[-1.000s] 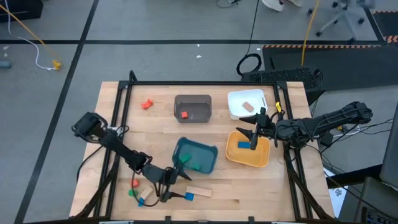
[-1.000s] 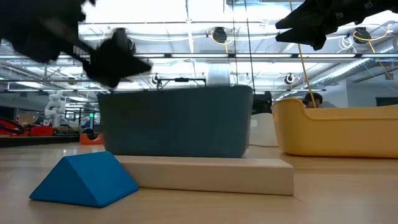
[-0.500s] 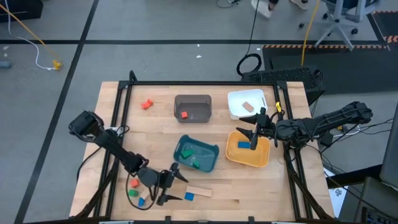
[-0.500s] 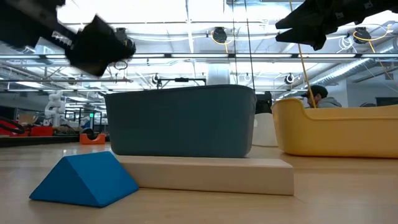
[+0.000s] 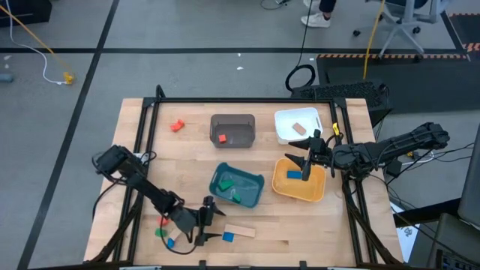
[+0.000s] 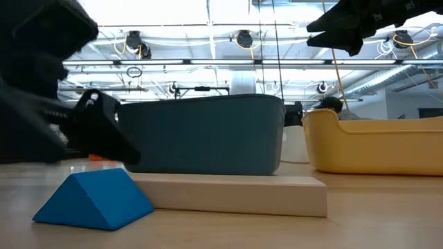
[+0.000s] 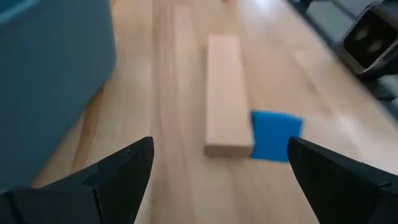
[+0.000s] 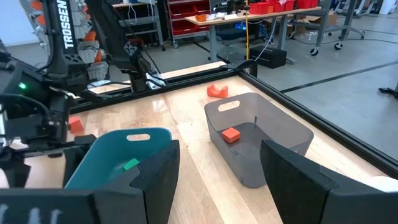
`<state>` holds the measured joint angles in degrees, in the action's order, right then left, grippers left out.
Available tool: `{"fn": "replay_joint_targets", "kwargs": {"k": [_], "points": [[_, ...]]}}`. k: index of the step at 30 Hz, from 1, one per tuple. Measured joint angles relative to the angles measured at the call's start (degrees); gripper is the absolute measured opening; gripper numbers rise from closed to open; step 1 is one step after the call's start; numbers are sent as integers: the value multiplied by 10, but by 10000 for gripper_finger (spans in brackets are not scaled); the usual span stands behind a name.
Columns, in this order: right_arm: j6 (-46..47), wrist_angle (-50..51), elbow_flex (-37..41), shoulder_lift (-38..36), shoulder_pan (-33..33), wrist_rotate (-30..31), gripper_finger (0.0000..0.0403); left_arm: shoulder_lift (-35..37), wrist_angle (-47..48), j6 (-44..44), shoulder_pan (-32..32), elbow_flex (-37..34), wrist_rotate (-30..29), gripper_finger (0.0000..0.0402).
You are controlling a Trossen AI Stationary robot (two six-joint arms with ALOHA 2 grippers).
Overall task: Sort & place blocks by color
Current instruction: Put the right brown block into the white bin
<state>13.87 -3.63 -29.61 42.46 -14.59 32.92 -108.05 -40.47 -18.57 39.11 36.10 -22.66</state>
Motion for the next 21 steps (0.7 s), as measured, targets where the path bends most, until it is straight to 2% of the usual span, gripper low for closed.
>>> {"fn": "replay_joint_targets", "kwargs": {"k": [8,21], "points": [[0,0,0,0,0,0,215,-16,0,8,0,10,-29,367],[0,0,0,0,0,0,215,-16,37,85,-1,58,-47,367]]}}
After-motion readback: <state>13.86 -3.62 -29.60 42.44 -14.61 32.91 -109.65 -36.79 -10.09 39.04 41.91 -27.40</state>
